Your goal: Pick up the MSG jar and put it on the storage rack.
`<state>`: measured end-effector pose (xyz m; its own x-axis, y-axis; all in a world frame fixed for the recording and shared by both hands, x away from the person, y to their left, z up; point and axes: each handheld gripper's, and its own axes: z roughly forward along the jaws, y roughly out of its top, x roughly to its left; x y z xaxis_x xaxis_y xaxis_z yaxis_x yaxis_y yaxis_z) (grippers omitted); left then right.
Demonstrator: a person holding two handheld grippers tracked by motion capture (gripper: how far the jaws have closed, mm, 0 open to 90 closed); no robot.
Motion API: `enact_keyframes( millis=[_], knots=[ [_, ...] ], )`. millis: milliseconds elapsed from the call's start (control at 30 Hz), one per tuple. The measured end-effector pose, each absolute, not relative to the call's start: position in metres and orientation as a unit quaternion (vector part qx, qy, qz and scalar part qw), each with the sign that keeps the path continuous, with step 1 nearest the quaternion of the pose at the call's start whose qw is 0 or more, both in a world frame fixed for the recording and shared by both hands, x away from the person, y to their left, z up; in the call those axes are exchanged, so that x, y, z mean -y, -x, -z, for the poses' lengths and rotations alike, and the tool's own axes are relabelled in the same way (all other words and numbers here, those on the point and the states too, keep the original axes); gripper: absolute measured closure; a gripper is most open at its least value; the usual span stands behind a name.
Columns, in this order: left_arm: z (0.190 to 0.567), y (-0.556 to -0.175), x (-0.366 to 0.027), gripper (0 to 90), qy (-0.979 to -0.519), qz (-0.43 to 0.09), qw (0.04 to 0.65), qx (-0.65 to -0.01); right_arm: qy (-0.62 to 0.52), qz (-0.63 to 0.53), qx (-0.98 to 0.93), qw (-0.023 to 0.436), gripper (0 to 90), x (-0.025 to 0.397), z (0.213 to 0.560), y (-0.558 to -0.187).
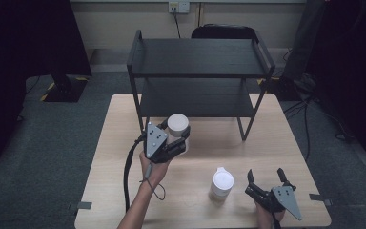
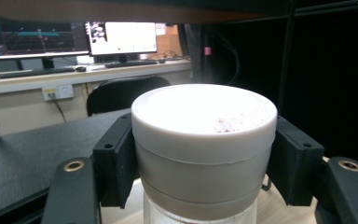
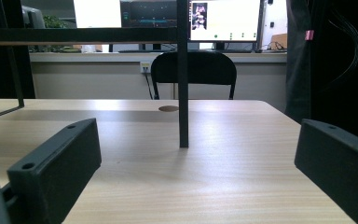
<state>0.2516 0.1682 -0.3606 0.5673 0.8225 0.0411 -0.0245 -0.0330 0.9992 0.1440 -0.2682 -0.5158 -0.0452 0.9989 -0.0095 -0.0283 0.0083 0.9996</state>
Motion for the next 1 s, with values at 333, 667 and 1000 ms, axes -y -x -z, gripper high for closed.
enact_keyframes(
  millis=[333, 667, 1000],
  knots=[
    [0.337, -0.263, -0.193, 34.2, -0.631, -0.301, 0.659, -0.278, -0.478, -0.517, -0.508, 0.497, 0.0, 0.269, 0.516, -0.144],
    [0.300, -0.276, -0.205, 34.2, -0.626, -0.286, 0.677, -0.260, -0.477, -0.517, -0.508, 0.497, 0.0, 0.269, 0.516, -0.144],
    [0.243, -0.291, -0.203, 34.2, -0.617, -0.298, 0.683, -0.252, -0.477, -0.518, -0.509, 0.496, 0.0, 0.270, 0.516, -0.144]
  ],
)
